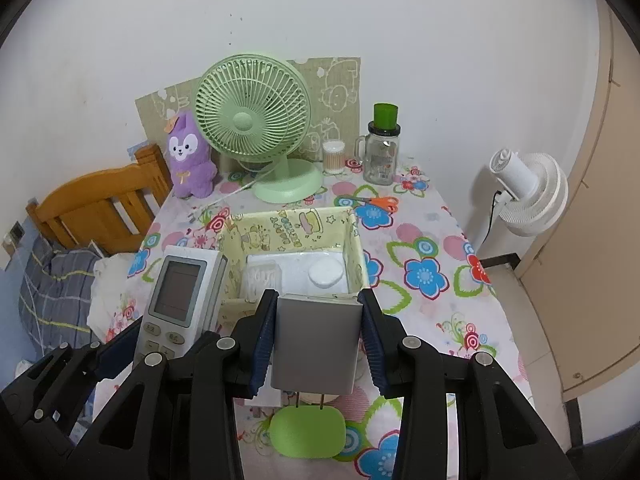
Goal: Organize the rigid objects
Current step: 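Lift the remote and white card and carry both over the fabric box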
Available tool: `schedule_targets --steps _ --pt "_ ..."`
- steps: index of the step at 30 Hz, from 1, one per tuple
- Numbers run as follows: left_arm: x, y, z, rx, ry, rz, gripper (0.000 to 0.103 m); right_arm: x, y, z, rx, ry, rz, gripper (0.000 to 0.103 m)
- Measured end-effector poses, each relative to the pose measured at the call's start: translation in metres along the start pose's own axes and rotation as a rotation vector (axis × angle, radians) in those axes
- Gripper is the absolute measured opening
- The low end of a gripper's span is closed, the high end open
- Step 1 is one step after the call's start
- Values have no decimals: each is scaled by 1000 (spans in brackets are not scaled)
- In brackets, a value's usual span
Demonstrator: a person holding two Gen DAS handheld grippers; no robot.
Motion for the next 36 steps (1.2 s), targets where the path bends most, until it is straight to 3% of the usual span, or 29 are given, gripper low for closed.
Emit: schedule_targets --steps 16,36 --pt "-13 -23 -11 -44 10 -7 46 -16 -21 -9 -34 11 -2 43" --pt "-68 -56 -11 60 -45 -39 46 -84 -64 -5 56 -74 -51 43"
Point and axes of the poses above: each gripper's, at about its wrist camera, not at the fingertips, and x roughly against the way its jaws point, z to its right, y to its underside, the point moved 6 cm from there along -x, roughly the way its jaws point, and after that the axes turned 9 degrees about y, right-handed, at the moved point
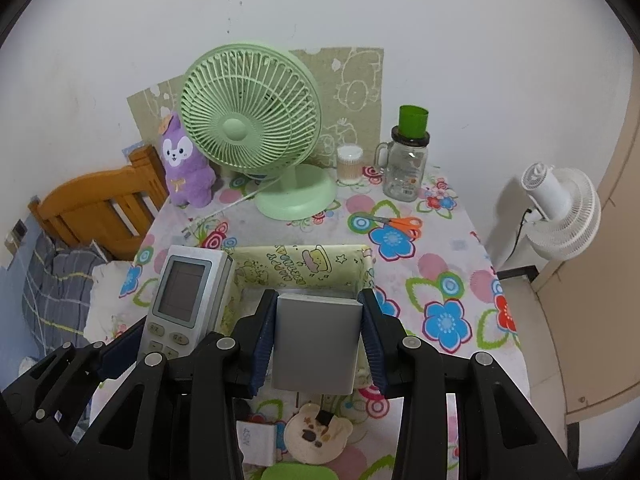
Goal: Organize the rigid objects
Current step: 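Lift the remote and white card and carry both over the fabric box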
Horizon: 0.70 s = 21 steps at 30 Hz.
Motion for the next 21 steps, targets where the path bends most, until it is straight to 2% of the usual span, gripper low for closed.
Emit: schedule_targets --steps 12,21 --pt "-39 -14 -8 57 -18 -38 46 -44 -17 -2 33 -25 -36 43" --pt "-71 -14 -13 91 -19 -88 46 -82 -17 0 32 -32 -94 43"
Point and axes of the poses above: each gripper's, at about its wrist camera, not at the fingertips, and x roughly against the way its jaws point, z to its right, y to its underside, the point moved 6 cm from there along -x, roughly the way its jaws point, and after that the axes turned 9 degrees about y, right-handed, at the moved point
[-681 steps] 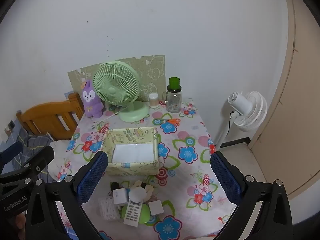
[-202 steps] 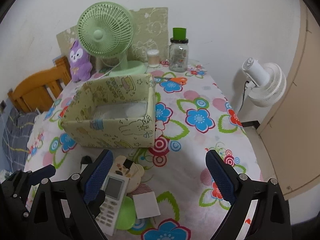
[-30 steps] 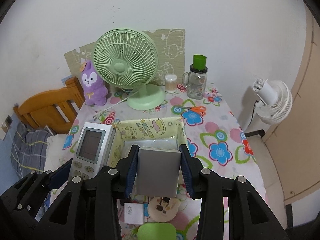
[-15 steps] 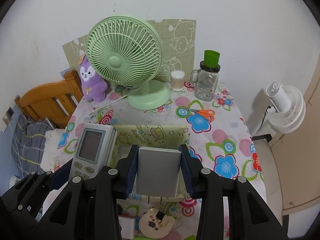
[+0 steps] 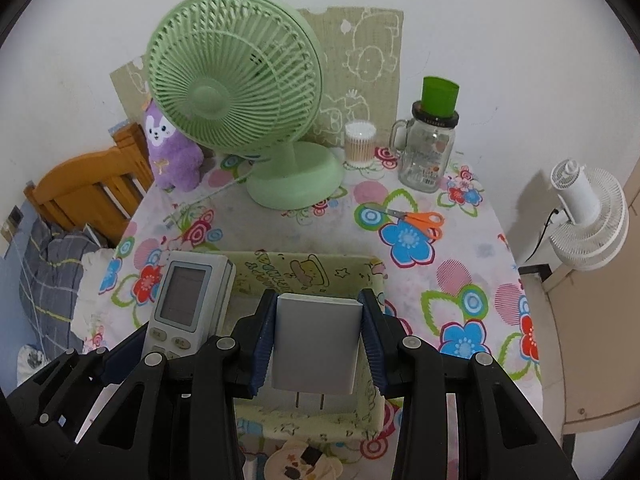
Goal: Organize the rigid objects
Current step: 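Lift the remote and white card and carry both over the fabric box, then open both grippers to drop the remote and card into the fabric box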
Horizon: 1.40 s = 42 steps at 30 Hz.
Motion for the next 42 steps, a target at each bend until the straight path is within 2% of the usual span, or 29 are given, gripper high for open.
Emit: schedule_targets --steps 15,25,27,29,42 --pt "-51 6 -1 51 6 -88 46 -50 5 9 -6 0 -78 43" --pt "-75 12 -4 106 50 -124 47 -73 9 8 -4 -14 -114 43" --pt "-72 10 -4 97 42 -100 50 -73 10 7 -5 -20 -112 43" --pt "-69 9 -3 73 20 -83 60 -72 11 8 -4 -22 -110 43" --pt "-61 24 -6 50 9 -113 75 -63 28 2 42 -14 -130 43"
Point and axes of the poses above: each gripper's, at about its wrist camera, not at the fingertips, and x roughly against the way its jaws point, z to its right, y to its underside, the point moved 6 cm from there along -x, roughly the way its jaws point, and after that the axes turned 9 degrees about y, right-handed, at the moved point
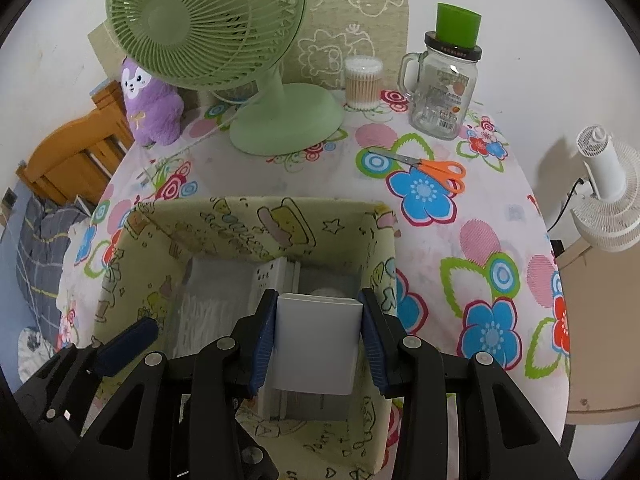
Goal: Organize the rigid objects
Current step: 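Open both grippers to drop the remote and card into the fabric box, then withdraw both tools from the fabric box back toward the remaining items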
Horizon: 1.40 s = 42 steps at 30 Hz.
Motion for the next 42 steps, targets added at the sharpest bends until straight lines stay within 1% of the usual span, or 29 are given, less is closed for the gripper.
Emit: schedule_targets --steps 6,9,11,15,21,23,27,32,42 --pt "6 5 1 -17 0 -10 79 3 6 -2 -13 -7 -16 43" --pt "9 7 1 -37 -14 -8 83 6 10 -2 -38 -8 -14 48" --pt "11 8 1 -44 -18 -13 84 8 12 -2 -49 -3 -13 58" --pt "18 12 1 -59 -19 -13 85 15 17 -3 -65 -8 -8 62" --pt "31 17 1 -71 -16 2 89 30 22 -6 -59 -10 11 74" --pt "38 18 2 -76 -16 14 92 37 22 -5 -69 3 28 84" --pt "50 19 5 -93 -24 40 95 53 24 -3 -83 16 57 88" --pt "64 19 10 -112 -21 63 95 70 26 0 -95 23 85 91" --pt "97 23 20 -143 -10 120 96 110 31 2 -114 36 155 92"
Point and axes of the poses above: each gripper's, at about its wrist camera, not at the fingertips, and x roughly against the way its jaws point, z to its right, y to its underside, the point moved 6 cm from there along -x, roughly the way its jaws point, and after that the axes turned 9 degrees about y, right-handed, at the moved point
